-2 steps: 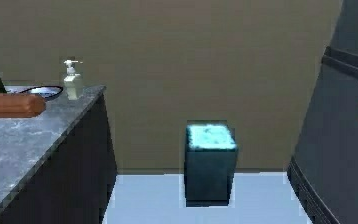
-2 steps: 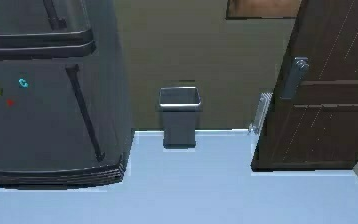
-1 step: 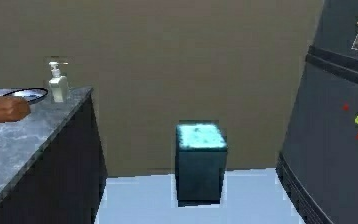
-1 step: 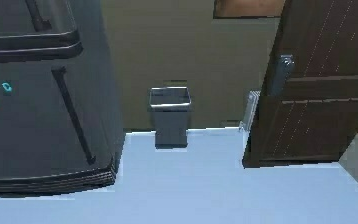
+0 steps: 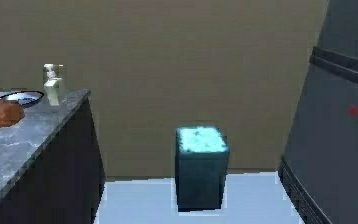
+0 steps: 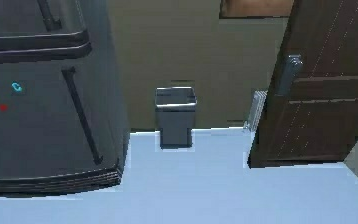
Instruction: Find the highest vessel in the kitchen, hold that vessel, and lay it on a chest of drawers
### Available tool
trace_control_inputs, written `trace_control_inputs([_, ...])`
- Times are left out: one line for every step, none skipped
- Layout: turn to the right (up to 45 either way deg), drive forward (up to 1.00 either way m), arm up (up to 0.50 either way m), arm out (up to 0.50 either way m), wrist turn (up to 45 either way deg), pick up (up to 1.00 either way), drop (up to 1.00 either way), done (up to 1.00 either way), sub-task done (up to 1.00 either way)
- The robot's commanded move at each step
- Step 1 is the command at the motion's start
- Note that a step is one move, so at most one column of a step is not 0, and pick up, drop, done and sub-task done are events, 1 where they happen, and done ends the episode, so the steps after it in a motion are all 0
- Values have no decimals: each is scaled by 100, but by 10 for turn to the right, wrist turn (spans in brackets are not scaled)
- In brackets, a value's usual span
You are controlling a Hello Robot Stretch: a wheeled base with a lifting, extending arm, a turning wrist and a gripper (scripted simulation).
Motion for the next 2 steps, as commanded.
trace_control_inputs([-450,0,0,0,0,0,0,0,0])
trace_control_inputs([420,0,0,0,0,0,0,0,0])
